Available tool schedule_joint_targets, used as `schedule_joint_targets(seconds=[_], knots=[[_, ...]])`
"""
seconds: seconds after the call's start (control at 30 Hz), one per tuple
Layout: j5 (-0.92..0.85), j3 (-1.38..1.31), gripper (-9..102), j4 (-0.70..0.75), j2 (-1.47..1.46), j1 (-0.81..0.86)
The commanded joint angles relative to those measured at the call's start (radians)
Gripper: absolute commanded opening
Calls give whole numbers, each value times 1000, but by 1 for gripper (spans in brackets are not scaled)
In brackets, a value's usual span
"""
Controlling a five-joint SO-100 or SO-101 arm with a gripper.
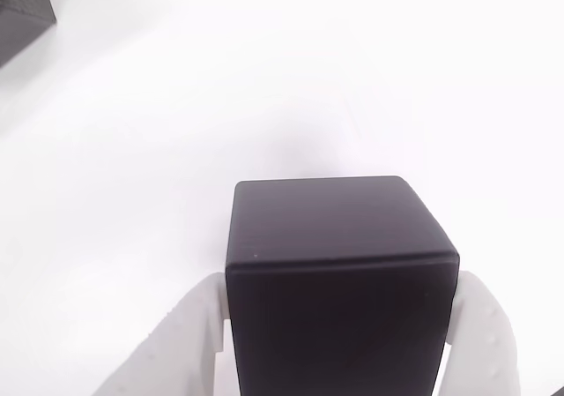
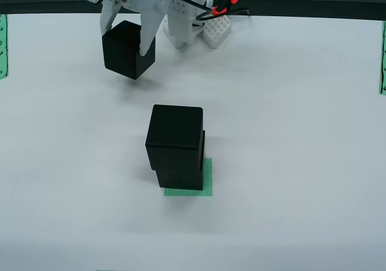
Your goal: Stack 3 Blocks on the chosen place.
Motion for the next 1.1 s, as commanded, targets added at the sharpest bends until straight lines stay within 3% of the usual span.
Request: schedule_joint_targets(seconds=[0.0,0.33,0.57,1.07], knots=[[5,-133,15,3,46,-38],[6,-333,15,-29,170,-202],[8,-368,15,-146,187,-290],[-3,-29,15,-758,238,-422]])
